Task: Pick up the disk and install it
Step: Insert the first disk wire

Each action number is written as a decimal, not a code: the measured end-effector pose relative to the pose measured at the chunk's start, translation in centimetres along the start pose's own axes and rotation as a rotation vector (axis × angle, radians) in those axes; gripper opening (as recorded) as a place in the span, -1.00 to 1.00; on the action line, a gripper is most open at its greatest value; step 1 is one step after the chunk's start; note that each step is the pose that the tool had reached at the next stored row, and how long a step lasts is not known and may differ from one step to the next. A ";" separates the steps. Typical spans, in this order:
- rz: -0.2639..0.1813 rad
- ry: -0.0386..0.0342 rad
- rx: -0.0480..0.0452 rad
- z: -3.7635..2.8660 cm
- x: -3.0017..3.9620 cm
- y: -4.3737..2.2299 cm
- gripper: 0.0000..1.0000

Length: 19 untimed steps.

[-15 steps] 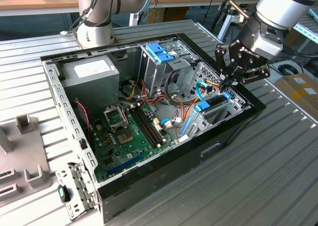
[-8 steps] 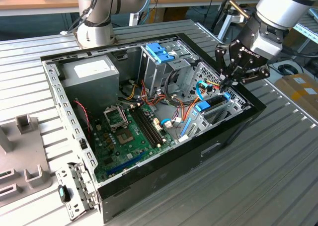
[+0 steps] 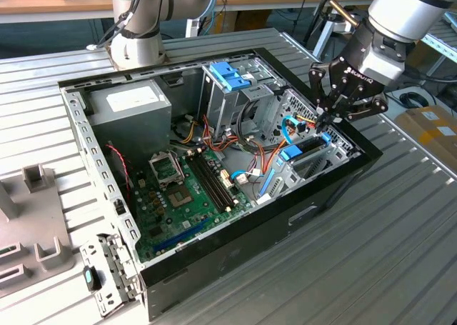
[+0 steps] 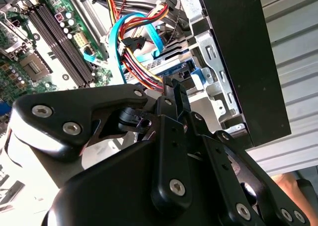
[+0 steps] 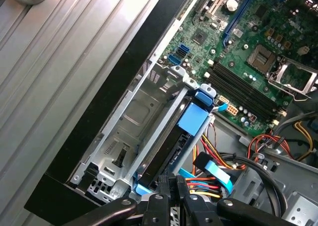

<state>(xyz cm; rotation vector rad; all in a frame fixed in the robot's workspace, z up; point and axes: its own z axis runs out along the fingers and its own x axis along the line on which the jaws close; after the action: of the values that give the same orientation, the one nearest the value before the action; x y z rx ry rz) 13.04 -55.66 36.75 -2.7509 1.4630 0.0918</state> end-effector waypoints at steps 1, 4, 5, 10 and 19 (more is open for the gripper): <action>0.001 0.0000 0.0001 0.00 0.00 0.00 -0.66; 0.009 0.0002 0.0004 0.01 0.00 0.00 -0.66; 0.011 0.0003 0.0005 0.01 0.00 0.00 -0.66; 0.018 0.0007 0.0006 0.01 0.00 0.00 -0.66; 0.052 0.0030 0.0011 0.02 0.00 0.00 -0.66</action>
<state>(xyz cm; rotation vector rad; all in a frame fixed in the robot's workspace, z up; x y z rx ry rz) 13.04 -55.66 36.73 -2.7137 1.5351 0.0879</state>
